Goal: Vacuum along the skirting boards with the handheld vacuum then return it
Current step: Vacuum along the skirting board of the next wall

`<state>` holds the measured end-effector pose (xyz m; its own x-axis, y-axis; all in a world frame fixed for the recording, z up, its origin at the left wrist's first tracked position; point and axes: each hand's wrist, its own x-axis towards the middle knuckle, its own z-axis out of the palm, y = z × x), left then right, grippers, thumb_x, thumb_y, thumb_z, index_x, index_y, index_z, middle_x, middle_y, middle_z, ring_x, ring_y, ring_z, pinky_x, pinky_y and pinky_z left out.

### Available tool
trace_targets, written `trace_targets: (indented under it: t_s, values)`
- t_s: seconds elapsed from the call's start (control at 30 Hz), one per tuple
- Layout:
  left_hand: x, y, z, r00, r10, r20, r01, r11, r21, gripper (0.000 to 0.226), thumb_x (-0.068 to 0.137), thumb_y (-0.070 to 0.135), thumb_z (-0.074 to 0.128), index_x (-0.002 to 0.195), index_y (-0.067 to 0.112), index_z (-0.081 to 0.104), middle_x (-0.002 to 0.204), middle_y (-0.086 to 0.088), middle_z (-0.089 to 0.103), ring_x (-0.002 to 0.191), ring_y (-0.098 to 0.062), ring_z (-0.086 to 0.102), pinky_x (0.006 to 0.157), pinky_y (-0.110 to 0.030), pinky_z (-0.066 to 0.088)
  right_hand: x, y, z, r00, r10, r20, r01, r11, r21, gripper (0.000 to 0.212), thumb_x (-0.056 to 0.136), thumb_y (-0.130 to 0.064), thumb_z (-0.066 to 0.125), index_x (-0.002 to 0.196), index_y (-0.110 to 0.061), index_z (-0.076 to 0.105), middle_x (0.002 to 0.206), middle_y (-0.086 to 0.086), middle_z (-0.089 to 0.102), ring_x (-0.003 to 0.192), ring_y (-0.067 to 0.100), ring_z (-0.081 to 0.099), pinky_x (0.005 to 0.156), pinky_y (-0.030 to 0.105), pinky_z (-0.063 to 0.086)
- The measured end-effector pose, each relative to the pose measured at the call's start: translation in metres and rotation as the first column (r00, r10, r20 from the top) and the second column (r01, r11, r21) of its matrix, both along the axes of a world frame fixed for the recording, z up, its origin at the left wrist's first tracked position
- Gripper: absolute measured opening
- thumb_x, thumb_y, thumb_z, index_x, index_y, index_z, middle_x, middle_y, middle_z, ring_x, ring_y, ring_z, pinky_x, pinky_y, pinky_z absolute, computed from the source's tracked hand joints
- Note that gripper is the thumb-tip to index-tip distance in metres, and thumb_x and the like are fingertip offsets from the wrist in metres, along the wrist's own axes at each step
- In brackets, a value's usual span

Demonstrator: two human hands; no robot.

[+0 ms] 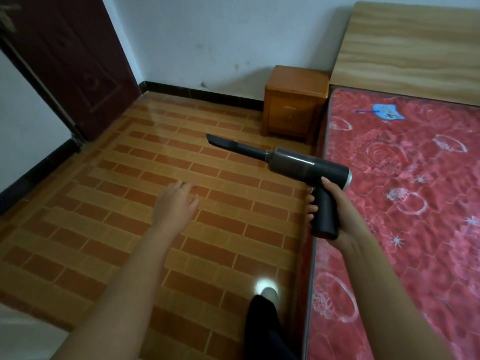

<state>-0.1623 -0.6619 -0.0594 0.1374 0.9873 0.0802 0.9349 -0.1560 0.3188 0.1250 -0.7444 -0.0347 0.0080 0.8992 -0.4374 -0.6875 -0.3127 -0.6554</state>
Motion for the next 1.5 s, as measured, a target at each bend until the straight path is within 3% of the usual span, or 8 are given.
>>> trace_targets:
  t_s: [0.13,0.3,0.47,1.17,1.3,1.43,1.5]
  values:
    - [0.021,0.073,0.009,1.0,-0.003,0.008,0.003,1.0,0.006,0.032,0.096,0.027,0.049,0.125,0.017,0.055,0.125,0.0,0.055,0.114,-0.021,0.05,0.08,-0.031,0.042,0.028,0.072,0.01,0.998,0.026,0.057,-0.024,0.999,-0.026,0.026,0.081,-0.037,0.061,0.081,-0.013,0.054,0.065,0.0,0.05,0.043,0.008,0.049,0.039,0.019,0.044]
    - [0.036,0.148,0.015,0.998,0.037,0.052,-0.037,0.999,-0.007,0.032,0.095,0.028,0.05,0.125,0.019,0.056,0.125,0.001,0.056,0.111,-0.021,0.053,0.084,-0.038,0.049,0.057,0.157,0.022,0.994,0.051,0.093,-0.045,0.997,-0.062,0.027,0.077,-0.037,0.065,0.083,-0.012,0.054,0.062,-0.001,0.052,0.042,0.008,0.049,0.039,0.019,0.045]
    - [0.052,0.225,0.02,0.999,0.027,0.044,-0.027,1.0,0.001,0.033,0.096,0.027,0.048,0.126,0.017,0.055,0.126,-0.002,0.055,0.116,-0.022,0.05,0.084,-0.035,0.044,0.068,0.237,0.025,0.989,0.057,0.136,-0.047,0.996,-0.077,0.028,0.079,-0.037,0.063,0.084,-0.011,0.052,0.059,0.0,0.052,0.04,0.009,0.048,0.038,0.019,0.044]
    - [0.016,0.648,0.024,0.992,-0.11,0.057,0.111,0.994,-0.009,0.033,0.094,0.025,0.051,0.127,0.021,0.053,0.128,0.001,0.054,0.106,-0.02,0.055,0.082,-0.037,0.051,0.0,0.61,0.027,0.99,-0.084,0.114,0.099,0.986,-0.134,0.024,0.084,-0.036,0.062,0.086,-0.012,0.057,0.063,0.0,0.057,0.044,0.009,0.051,0.041,0.02,0.046]
    - [0.016,0.711,0.021,0.99,-0.132,0.042,0.133,0.991,-0.008,0.034,0.093,0.024,0.052,0.127,0.02,0.053,0.128,0.001,0.054,0.09,-0.015,0.056,0.069,-0.025,0.047,0.003,0.672,0.021,0.989,-0.096,0.114,0.111,0.984,-0.138,0.024,0.085,-0.036,0.062,0.086,-0.012,0.057,0.064,0.0,0.056,0.044,0.009,0.051,0.041,0.02,0.046]
    - [0.021,0.776,0.016,0.991,-0.131,0.026,0.131,0.991,-0.006,0.034,0.093,0.023,0.052,0.127,0.019,0.052,0.129,0.0,0.054,0.09,-0.013,0.055,0.065,-0.021,0.043,0.007,0.741,0.012,0.991,-0.089,0.099,0.103,0.985,-0.142,0.024,0.086,-0.036,0.06,0.084,-0.012,0.056,0.063,0.001,0.055,0.044,0.009,0.049,0.041,0.02,0.046]
    - [0.029,0.811,0.015,0.991,-0.135,0.016,0.135,0.991,-0.014,0.035,0.093,0.022,0.052,0.128,0.02,0.051,0.129,0.001,0.053,0.076,-0.009,0.051,0.057,-0.017,0.038,0.013,0.777,0.008,0.991,-0.094,0.091,0.107,0.982,-0.154,0.024,0.085,-0.035,0.062,0.086,-0.012,0.056,0.064,0.001,0.056,0.045,0.01,0.05,0.041,0.02,0.046]
